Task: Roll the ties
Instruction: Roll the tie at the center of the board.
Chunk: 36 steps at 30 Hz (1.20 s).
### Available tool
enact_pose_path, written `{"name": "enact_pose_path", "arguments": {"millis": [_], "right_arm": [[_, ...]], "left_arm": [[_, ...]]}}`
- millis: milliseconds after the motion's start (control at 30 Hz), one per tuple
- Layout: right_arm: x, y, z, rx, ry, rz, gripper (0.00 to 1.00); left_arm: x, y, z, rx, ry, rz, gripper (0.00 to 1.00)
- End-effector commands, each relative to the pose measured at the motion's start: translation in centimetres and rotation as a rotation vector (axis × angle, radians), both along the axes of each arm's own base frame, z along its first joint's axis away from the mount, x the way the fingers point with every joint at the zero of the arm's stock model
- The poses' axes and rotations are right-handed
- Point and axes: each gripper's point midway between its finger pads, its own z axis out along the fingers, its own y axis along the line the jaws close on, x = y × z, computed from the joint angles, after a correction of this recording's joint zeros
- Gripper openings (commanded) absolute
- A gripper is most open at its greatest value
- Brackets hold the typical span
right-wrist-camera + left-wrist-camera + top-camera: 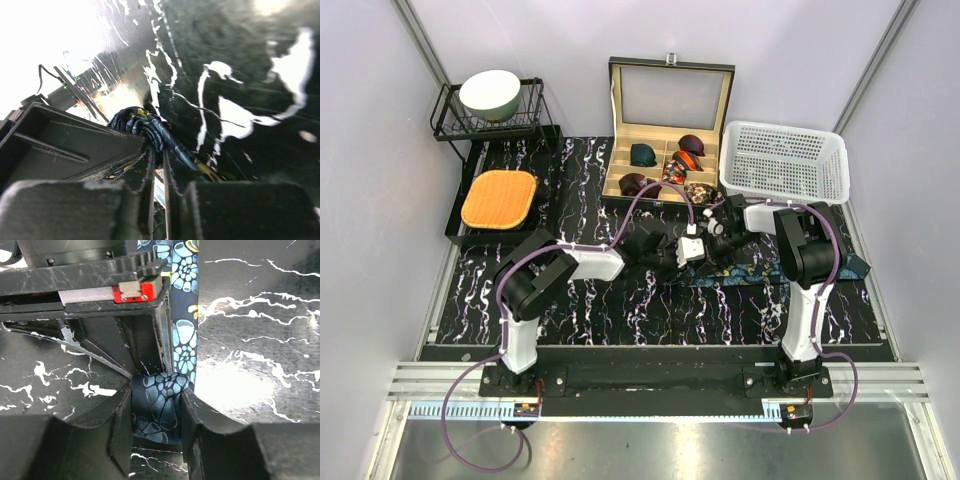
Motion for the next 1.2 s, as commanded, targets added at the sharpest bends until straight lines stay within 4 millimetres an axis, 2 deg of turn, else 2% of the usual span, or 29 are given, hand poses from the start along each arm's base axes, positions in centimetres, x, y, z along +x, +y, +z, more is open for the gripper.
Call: {"name": "enact_pose_path", "arguments": {"millis": [0, 267, 400, 567, 633, 733, 967, 1067, 1167], "right_arm": [[2.1, -0.1, 1.9, 0.057, -0.114, 0.001, 0.17], [2.9, -1.2, 3.9, 0.114, -0.093, -0.031, 0.21], [3.7, -1.8, 5.8, 0.157, -0.099, -0.04, 0.25], [3.3, -2.5, 7.5, 0.177, -0.086, -0.052, 0.28], [3.0, -2.5, 7.9, 0.179, -0.1, -0.047, 0.36], [2.2, -2.4, 7.4, 0.197, -0.077, -0.054, 0.42], [0.6, -2.8, 4.2, 0.149, -0.084, -0.054, 0.41], [0.1, -2.9, 3.0, 0.125, -0.075, -0.053, 0.43], [0.7, -2.9, 2.7, 0.114, -0.103, -0.064, 0.44]], "left_arm": [[-6.3, 8.6, -11.5, 0.471, 0.21, -0.005, 0.26], [-7.1, 10.1, -13.2, 0.565, 0.247, -0.01, 0.17], [-7.3, 10.5, -13.9, 0.604, 0.261, -0.006, 0.14], [-7.4, 10.7, -14.4, 0.636, 0.259, -0.01, 0.11], [-7.5, 10.7, -14.4, 0.638, 0.258, -0.011, 0.12], [-7.5, 10.6, -14.4, 0.647, 0.252, -0.02, 0.15], [-7.9, 10.5, -14.6, 0.672, 0.265, -0.034, 0.16], [-8.0, 10.5, -14.7, 0.675, 0.265, -0.037, 0.17], [-8.1, 10.7, -14.8, 0.681, 0.263, -0.043, 0.17]]}}
